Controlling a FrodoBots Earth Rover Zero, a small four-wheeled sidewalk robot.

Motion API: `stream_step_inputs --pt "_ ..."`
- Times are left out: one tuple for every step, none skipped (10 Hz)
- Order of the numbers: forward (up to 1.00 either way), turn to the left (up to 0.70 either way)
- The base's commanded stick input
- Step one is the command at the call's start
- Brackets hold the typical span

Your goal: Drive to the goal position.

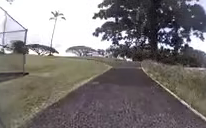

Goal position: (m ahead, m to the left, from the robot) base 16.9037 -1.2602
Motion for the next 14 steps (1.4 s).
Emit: stream_step_inputs --pt "0.85 -0.06" --pt "0.85 -0.06" --pt "0.85 -0.06" --pt "0.85 -0.06" --pt "0.85 -0.06" --pt "0.85 -0.07" --pt "0.85 -0.11" --pt "0.85 -0.12" --pt "0.85 -0.12" --pt "0.85 -0.12" --pt "0.85 -0.12" --pt "0.85 -0.14" --pt "0.85 -0.18" --pt "0.85 -0.20"
